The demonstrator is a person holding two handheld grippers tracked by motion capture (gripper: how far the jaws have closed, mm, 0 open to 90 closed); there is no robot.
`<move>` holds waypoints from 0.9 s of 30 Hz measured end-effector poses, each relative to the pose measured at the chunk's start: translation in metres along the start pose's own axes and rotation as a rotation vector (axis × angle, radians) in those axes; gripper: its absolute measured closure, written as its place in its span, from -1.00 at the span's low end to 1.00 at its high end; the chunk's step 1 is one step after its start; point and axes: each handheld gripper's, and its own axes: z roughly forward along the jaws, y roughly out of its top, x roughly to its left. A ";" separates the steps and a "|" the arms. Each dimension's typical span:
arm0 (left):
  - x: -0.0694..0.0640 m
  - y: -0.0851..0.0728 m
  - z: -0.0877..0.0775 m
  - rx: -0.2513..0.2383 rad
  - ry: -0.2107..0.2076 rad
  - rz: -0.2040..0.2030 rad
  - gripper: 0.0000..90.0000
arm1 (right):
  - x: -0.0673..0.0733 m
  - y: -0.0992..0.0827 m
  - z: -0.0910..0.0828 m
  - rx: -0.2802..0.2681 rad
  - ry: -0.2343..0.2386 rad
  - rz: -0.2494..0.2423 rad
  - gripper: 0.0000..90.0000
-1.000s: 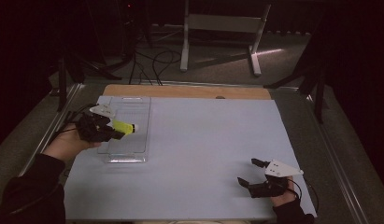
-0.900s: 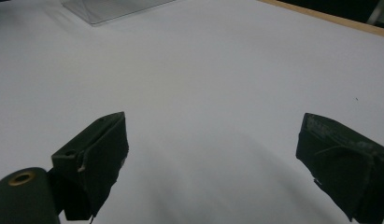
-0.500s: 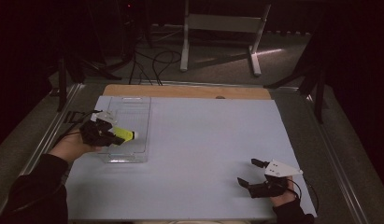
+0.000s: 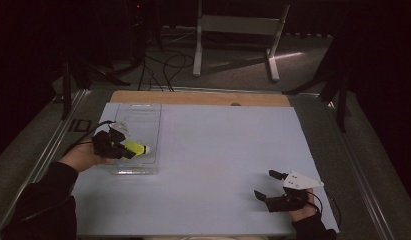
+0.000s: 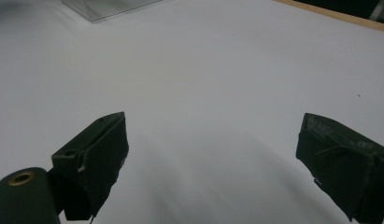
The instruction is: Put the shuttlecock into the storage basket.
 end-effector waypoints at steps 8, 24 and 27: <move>0.000 0.004 0.011 0.054 -0.018 -0.016 1.00 | 0.000 0.000 0.000 0.001 0.000 -0.001 -0.80; 0.002 0.014 0.020 0.081 -0.048 -0.081 0.98 | 0.000 -0.001 0.000 0.006 -0.003 -0.003 -0.80; 0.003 0.016 0.020 0.082 -0.030 -0.119 0.73 | 0.000 0.000 0.000 0.006 -0.003 -0.004 -0.80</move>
